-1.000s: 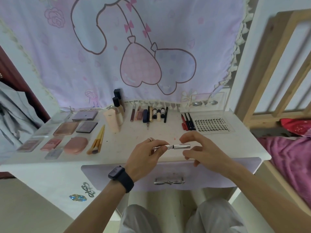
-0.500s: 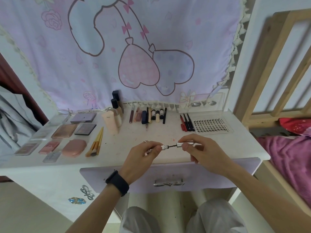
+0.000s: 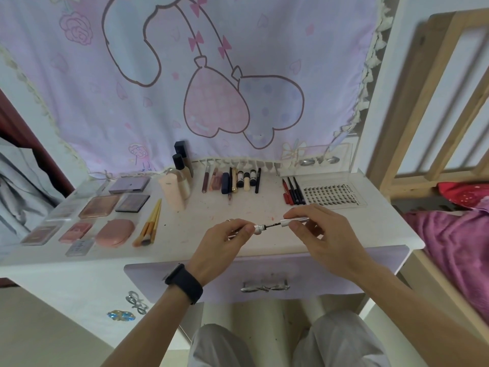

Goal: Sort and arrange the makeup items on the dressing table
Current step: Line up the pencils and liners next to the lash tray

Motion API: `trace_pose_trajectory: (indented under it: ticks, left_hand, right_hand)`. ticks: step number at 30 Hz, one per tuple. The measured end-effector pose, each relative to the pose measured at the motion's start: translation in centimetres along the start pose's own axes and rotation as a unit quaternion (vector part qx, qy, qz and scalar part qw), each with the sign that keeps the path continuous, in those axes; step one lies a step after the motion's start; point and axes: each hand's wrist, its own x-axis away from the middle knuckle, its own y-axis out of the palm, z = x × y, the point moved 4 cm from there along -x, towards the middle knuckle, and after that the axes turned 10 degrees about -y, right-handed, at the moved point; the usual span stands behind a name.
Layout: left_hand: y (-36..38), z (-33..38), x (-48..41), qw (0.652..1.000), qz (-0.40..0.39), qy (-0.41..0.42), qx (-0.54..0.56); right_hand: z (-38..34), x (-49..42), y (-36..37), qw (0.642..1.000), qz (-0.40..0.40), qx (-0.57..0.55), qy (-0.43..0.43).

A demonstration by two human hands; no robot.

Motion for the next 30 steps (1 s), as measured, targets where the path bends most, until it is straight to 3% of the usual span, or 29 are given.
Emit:
trace_pose_trajectory:
  ticks: [4, 10, 19, 25, 30]
  left_hand:
    - [0.2, 0.2, 0.0, 0.999, 0.019, 0.017, -0.030]
    - [0.2, 0.4, 0.0, 1.000, -0.003, 0.014, -0.021]
    - [0.7, -0.1, -0.7, 0.998, -0.051, -0.031, 0.004]
    - [0.8, 0.2, -0.4, 1.000, -0.021, -0.010, 0.005]
    - [0.5, -0.9, -0.6, 0.999, -0.033, -0.022, 0.013]
  right_hand:
    - [0.2, 0.3, 0.1, 1.000, -0.004, 0.022, -0.004]
    - [1.6, 0.8, -0.1, 0.994, 0.002, -0.064, 0.088]
    - [-0.7, 0.3, -1.2, 0.999, 0.044, 0.015, -0.028]
    - [1.3, 0.4, -1.1, 0.996, 0.030, -0.021, 0.075]
    - [1.0, 0.2, -1.5, 0.998, 0.012, -0.035, 0.050]
